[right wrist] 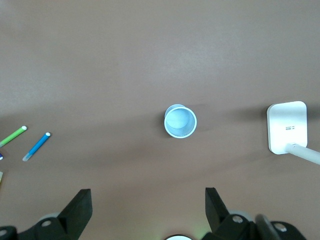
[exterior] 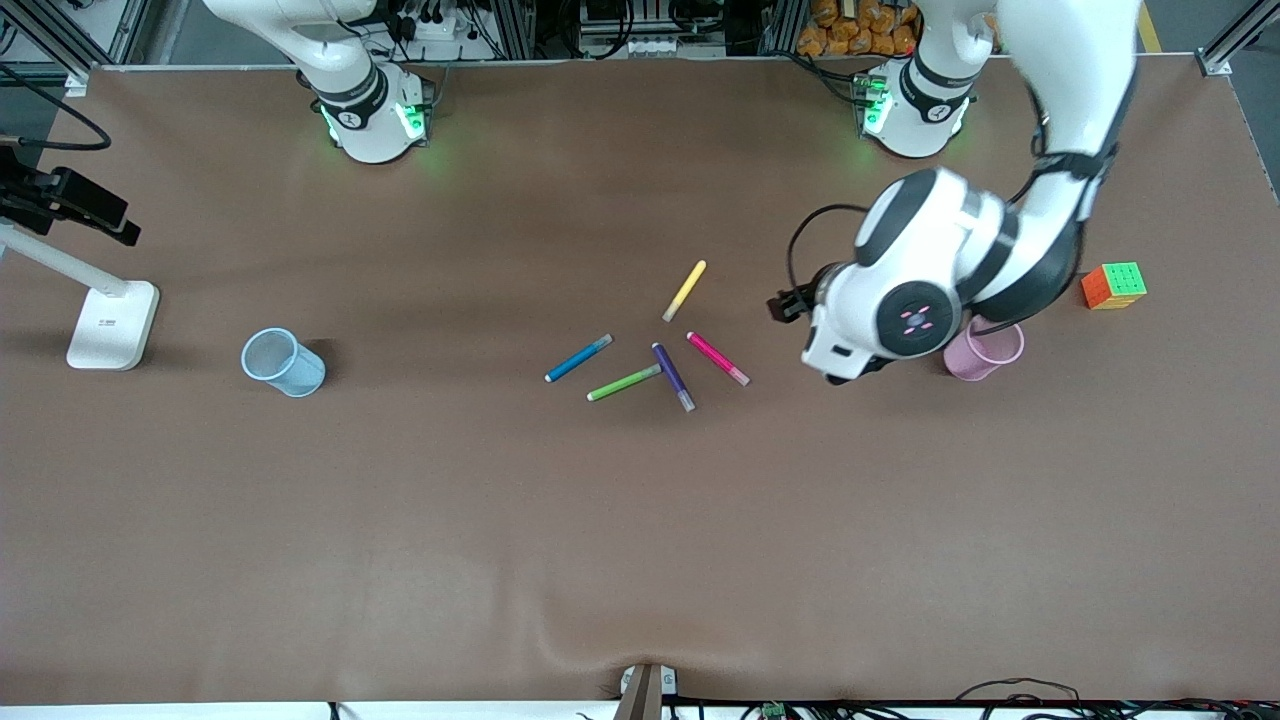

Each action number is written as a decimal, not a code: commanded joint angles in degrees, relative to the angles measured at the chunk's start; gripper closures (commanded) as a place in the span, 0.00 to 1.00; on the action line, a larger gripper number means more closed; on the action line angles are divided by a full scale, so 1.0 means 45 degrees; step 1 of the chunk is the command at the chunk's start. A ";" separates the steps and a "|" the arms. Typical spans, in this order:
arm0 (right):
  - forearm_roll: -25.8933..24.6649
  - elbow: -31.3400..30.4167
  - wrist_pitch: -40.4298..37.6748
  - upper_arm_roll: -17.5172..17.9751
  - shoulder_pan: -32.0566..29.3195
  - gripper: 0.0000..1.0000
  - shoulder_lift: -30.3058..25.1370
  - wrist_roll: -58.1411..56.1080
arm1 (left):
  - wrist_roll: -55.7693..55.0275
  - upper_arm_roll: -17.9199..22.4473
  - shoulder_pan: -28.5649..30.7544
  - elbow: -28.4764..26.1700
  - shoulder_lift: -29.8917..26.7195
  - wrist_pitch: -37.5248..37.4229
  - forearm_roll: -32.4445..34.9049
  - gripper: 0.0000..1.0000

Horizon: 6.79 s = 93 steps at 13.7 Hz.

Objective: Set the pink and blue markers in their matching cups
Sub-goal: 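Move the left gripper toward the pink marker among the markers, then grasp the pink marker with the left gripper while the right gripper reaches out, then carry the pink marker toward the pink cup while the right gripper grasps blue, then lower the pink marker into the pink cup with the left gripper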

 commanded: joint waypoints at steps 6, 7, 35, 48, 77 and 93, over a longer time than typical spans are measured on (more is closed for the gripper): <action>0.0079 0.0034 -0.0097 0.0028 -0.0132 0.00 -0.0044 -0.0097 | -0.0688 -0.0025 0.0053 -0.1049 0.1323 0.2613 -0.1460 0.00; 0.0079 0.0034 -0.0096 0.0028 -0.0132 0.00 -0.0044 -0.0097 | -0.0688 -0.0025 0.0092 -0.1109 0.1439 0.2907 -0.1618 0.00; -0.1891 0.0151 0.0216 0.0028 0.0277 0.00 0.1655 -0.0156 | -0.3755 0.0092 0.0014 -0.1032 0.4115 0.8183 -0.2440 0.29; 0.0192 0.0054 0.0822 0.0126 0.2208 0.00 0.3061 0.3875 | -0.3774 0.0267 0.0228 -0.0934 0.3980 0.8183 -0.2284 1.00; 0.1759 -0.0962 0.9139 0.0126 0.9378 0.00 0.8040 1.8320 | 0.0561 0.0502 0.5637 -0.0758 -0.0943 0.4529 0.3847 1.00; 0.1915 -0.2993 1.0900 0.0126 0.9672 0.38 0.8628 1.9942 | 0.0425 0.0405 0.7046 -0.8136 -0.5959 1.0601 0.6545 1.00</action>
